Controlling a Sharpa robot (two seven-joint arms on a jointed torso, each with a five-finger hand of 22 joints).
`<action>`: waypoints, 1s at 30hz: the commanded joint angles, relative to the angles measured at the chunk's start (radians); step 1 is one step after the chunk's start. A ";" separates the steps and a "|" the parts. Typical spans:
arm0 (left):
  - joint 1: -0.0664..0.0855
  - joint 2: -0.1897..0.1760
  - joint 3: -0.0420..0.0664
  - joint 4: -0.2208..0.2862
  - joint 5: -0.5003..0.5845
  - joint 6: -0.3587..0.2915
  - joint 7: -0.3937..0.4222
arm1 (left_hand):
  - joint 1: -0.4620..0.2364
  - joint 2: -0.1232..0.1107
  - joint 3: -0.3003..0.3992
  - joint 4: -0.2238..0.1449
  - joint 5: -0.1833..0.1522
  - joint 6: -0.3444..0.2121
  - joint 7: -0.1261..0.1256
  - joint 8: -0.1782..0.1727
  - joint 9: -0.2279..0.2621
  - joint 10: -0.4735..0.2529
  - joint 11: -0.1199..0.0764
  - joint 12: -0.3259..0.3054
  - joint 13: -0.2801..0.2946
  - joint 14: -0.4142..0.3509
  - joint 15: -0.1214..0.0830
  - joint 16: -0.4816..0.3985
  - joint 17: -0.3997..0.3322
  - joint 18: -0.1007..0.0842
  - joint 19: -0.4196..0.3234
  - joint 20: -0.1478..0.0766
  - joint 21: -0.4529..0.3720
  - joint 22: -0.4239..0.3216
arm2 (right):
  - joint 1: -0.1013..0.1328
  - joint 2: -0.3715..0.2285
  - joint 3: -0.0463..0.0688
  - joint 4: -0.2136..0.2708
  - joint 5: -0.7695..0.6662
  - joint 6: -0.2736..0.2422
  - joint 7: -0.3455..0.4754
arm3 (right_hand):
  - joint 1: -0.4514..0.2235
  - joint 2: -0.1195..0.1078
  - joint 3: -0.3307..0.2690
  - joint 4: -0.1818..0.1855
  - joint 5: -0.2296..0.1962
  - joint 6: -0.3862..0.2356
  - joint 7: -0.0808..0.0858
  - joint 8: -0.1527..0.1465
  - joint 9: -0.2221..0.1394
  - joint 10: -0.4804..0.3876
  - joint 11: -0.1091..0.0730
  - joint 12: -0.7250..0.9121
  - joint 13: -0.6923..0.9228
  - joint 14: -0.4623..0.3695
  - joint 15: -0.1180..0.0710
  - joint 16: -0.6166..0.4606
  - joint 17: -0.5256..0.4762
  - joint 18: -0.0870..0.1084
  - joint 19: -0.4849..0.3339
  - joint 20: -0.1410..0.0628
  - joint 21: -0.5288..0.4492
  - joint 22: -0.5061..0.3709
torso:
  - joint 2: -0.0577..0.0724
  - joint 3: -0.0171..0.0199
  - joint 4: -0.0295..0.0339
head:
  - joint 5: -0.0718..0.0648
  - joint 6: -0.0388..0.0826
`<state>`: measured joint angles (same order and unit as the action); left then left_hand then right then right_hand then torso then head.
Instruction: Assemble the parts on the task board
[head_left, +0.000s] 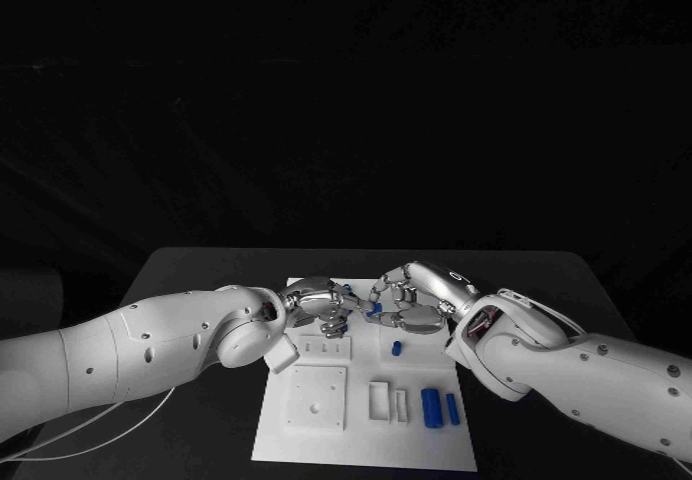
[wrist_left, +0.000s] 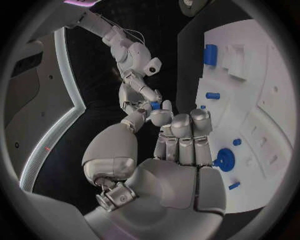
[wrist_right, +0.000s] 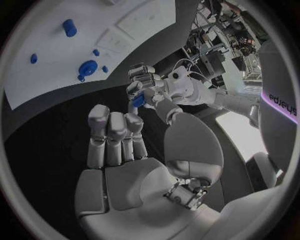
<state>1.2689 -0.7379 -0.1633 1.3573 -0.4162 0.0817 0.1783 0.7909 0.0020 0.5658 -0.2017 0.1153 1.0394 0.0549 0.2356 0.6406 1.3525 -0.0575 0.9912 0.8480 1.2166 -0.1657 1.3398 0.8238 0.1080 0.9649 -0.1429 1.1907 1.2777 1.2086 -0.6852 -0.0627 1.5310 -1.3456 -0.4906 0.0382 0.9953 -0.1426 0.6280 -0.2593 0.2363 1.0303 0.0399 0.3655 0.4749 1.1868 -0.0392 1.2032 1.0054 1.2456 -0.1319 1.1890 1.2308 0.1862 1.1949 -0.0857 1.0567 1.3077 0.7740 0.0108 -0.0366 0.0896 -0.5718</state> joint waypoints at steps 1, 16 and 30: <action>0.000 0.002 0.000 0.001 0.019 0.017 0.008 | 0.005 0.021 0.000 -0.011 0.010 0.009 0.000 0.008 0.002 0.009 -0.001 0.005 -0.002 0.004 -0.001 0.003 0.000 0.003 -0.008 -0.109 0.003 0.001 | 0.000 0.003 0.000 0.001 -0.010 0.013 0.004 | -0.005 -0.004 0.001 0.004 0.006 0.038 0.031 0.005 0.001 0.009 -0.001 -0.004 0.000 0.000 -0.010 0.003 -0.002 0.076 0.004 -0.001 0.005 0.000 | 0.000 -0.0002 -0.0008 | -0.001 -0.001; 0.000 0.005 0.000 -0.001 0.056 0.011 0.019 | 0.009 0.113 0.001 -0.055 0.049 0.037 -0.002 0.021 0.008 0.030 -0.002 -0.007 -0.017 0.009 0.000 0.002 -0.004 0.000 -0.013 -0.106 0.004 0.004 | 0.000 0.009 -0.003 -0.007 -0.011 0.037 -0.004 | -0.008 -0.007 0.001 0.004 0.006 0.035 0.032 0.003 0.001 0.009 0.000 -0.007 0.001 0.000 -0.009 0.002 -0.003 0.076 0.003 -0.002 0.004 -0.001 | 0.000 -0.0004 0.0000 | 0.001 -0.009; 0.001 0.003 0.000 0.003 0.099 -0.063 0.019 | 0.023 0.098 0.012 -0.083 0.178 0.077 -0.016 0.040 0.017 0.036 -0.015 -0.012 -0.023 0.012 -0.012 0.004 -0.009 -0.002 -0.011 -0.108 0.005 0.006 | 0.000 0.007 -0.003 -0.026 0.018 0.008 -0.003 | -0.028 -0.043 -0.013 0.005 0.024 -0.048 0.060 -0.047 -0.015 -0.021 0.026 -0.035 0.001 -0.025 0.013 -0.017 -0.015 0.076 -0.018 0.004 -0.009 -0.005 | 0.000 0.0000 -0.0010 | 0.005 -0.008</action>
<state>1.2675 -0.7348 -0.1655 1.3586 -0.3459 0.0607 0.1814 0.8033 0.0997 0.5728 -0.2799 0.2820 1.0885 0.0568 0.2703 0.6552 1.3903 -0.0663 0.9826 0.8256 1.2277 -0.1635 1.3398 0.8157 0.0977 0.9539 -0.1395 1.1908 1.2821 1.2102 -0.6759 -0.0643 1.5097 -1.3410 -0.4775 0.0308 0.9693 -0.1742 0.6217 -0.2532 0.2535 0.9937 0.0766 0.3315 0.4710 1.1711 -0.0236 1.1729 1.0065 1.2299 -0.1200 1.1800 1.2172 0.1865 1.1843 -0.0811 1.0531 1.3045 0.7739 0.0105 -0.0370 0.0941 -0.5797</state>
